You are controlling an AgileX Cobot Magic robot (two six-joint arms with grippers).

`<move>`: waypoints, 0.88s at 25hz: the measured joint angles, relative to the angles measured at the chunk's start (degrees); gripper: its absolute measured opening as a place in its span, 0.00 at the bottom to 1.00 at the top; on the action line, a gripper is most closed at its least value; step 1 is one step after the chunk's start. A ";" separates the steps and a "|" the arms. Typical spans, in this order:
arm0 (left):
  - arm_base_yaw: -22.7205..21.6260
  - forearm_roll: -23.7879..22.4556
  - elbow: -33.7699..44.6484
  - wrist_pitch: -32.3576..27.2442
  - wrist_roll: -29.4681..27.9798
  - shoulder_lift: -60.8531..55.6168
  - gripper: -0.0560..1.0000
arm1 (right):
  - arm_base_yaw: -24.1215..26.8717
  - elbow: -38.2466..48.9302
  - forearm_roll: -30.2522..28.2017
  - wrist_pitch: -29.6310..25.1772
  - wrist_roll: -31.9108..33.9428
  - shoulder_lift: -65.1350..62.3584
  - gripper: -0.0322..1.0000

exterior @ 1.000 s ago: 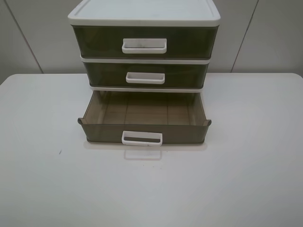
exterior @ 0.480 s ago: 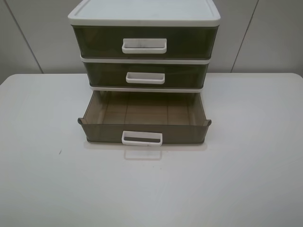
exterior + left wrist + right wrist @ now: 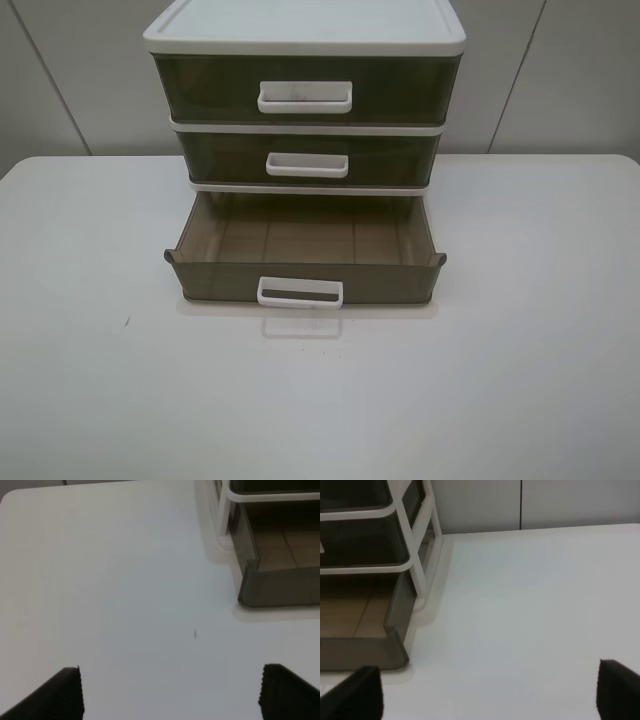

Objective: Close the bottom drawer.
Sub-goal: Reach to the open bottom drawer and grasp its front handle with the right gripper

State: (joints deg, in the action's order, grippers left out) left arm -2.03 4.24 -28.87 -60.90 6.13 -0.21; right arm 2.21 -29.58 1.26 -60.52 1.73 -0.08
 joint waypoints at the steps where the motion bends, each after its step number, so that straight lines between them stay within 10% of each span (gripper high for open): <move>1: 0.00 0.00 0.00 0.00 0.00 0.00 0.73 | 0.00 0.00 0.00 0.00 0.00 0.00 0.74; 22: 0.00 0.00 0.00 0.00 0.00 0.00 0.73 | 0.04 0.00 1.55 0.00 -0.28 0.44 0.74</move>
State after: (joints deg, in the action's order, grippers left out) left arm -2.03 4.24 -28.87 -60.90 6.13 -0.21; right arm 2.26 -29.58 2.81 -60.52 1.44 0.36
